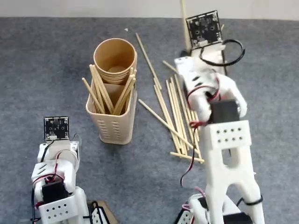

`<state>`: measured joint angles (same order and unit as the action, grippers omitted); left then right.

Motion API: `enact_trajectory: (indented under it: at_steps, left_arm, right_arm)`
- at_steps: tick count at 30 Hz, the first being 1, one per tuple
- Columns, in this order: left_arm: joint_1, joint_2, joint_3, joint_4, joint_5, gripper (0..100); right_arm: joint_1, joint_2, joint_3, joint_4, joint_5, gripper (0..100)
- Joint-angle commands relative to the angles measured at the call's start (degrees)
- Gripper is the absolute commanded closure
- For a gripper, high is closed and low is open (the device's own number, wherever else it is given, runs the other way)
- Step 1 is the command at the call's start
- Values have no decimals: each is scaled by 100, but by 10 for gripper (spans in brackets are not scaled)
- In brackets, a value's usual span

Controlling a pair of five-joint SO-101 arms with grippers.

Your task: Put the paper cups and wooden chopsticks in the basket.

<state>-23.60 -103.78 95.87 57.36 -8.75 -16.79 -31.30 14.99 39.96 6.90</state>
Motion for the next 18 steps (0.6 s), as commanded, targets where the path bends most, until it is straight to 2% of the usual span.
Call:
enact_trajectory:
  at_steps: [1,5,9,14,16,18]
  left_arm:
    - [57,-31,13,-88,-70,787]
    - [57,-31,13,-97,-70,787]
    - [57,-31,13,-97,-70,787]
    - [57,-31,13,-97,-70,787]
    - [57,-31,13,-97,-70,787]
    - [57,-31,13,-97,-70,787]
  right_arm:
    - [-813,-593,-251,-585,-738,993]
    - [-1657,-884,409,-1279,-1433,993]
    - [-2220,-884,1429,-2308,-1512,993]
    - [-2396,-637,2290,-3213,-1521,988]
    - [-2369,-585,2448,-3213,-1503,979]
    - [-2360,-576,2396,-3090,-1503,925]
